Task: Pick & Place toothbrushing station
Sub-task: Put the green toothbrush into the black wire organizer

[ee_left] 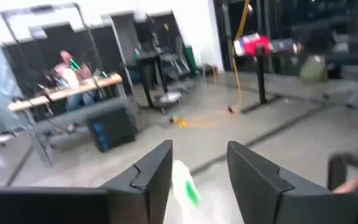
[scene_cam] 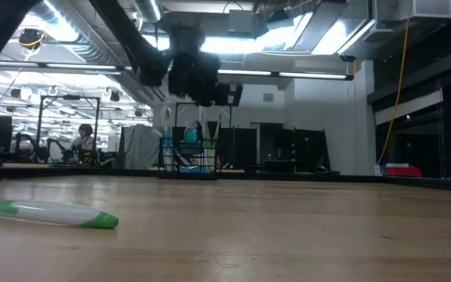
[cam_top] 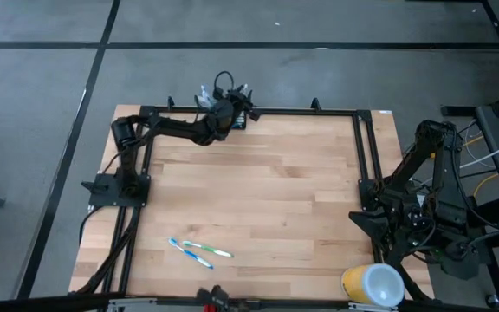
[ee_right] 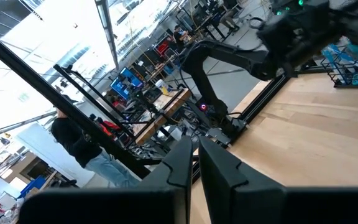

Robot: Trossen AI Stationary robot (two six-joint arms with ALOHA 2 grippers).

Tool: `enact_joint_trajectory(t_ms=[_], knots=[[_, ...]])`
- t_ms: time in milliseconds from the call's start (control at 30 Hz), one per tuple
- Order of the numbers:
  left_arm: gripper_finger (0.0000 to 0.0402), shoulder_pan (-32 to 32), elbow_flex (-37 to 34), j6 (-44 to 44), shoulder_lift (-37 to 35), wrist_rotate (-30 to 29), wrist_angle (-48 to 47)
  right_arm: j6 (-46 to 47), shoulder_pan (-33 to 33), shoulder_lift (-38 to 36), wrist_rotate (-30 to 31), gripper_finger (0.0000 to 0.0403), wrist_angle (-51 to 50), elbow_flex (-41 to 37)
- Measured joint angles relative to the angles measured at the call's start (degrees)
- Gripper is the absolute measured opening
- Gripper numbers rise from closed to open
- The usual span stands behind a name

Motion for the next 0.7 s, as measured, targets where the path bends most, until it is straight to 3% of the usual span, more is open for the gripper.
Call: enact_joint_trajectory(t_ms=[167,233,300,367,467,567,700], knots=[[0.017,-4.7,0.0,5.1,-10.1,-6.7,-3.6,-0.4,0.0,0.0,0.0,0.0032,0.0,0.0],[0.0176,-8.0,0.0,3.6,-16.2,-11.4,-13.3,-1.1,0.0,0.0,0.0,0.0032,0.0,0.0],[0.0178,-12.0,0.0,-2.4,-22.8,-15.7,-28.9,-1.7,0.0,0.0,0.0,0.0032,0.0,0.0],[0.0177,-17.3,0.0,-13.8,-29.1,-19.2,-47.0,-2.5,0.0,0.1,0.0,0.0032,0.0,0.0],[0.0169,-25.9,0.0,-34.8,-37.2,-17.4,-72.0,-3.4,0.0,0.7,0.0,0.0032,-0.1,0.0],[0.0156,-33.9,0.0,-56.8,-41.9,-11.9,-90.6,-3.9,0.1,1.1,-0.1,0.0032,-0.2,0.0],[0.0134,-41.6,0.0,-78.1,-43.0,1.6,-101.4,-3.6,0.1,1.1,-2.2,0.0032,0.1,0.0]])
